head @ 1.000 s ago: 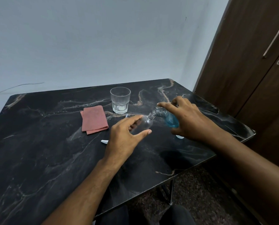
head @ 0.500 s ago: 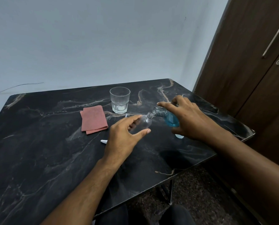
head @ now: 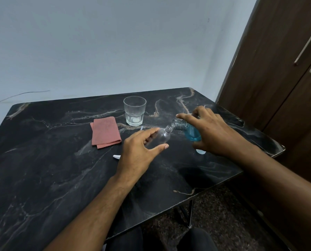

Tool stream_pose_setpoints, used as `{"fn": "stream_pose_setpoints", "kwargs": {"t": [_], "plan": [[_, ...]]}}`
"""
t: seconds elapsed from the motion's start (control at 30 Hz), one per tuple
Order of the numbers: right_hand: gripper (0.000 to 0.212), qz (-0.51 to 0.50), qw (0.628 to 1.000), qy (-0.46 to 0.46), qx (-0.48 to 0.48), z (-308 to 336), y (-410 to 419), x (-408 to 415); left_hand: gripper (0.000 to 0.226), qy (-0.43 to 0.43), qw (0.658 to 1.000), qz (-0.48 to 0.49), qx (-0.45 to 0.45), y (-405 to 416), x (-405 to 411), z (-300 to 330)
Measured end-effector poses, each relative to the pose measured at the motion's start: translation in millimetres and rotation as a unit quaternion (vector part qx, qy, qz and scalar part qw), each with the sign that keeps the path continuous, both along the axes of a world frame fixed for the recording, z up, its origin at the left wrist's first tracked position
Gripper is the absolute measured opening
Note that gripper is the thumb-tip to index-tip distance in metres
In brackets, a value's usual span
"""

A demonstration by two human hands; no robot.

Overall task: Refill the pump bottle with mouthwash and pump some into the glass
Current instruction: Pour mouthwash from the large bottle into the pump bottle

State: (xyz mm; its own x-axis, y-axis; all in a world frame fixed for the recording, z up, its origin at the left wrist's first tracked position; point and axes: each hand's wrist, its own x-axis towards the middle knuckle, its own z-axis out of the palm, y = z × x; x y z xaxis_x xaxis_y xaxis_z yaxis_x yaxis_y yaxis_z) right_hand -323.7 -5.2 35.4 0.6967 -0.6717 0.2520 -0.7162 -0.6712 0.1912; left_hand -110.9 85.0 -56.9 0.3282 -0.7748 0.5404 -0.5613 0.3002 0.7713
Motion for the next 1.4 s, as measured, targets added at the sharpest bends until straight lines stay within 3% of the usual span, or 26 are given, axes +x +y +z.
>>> {"fn": "stream_pose_setpoints", "kwargs": {"t": [1.4], "plan": [[0.104, -0.002, 0.998, 0.048, -0.029, 11, 3, 4, 0.061, 0.002, 1.0, 0.0, 0.003, -3, 2, -5]]}}
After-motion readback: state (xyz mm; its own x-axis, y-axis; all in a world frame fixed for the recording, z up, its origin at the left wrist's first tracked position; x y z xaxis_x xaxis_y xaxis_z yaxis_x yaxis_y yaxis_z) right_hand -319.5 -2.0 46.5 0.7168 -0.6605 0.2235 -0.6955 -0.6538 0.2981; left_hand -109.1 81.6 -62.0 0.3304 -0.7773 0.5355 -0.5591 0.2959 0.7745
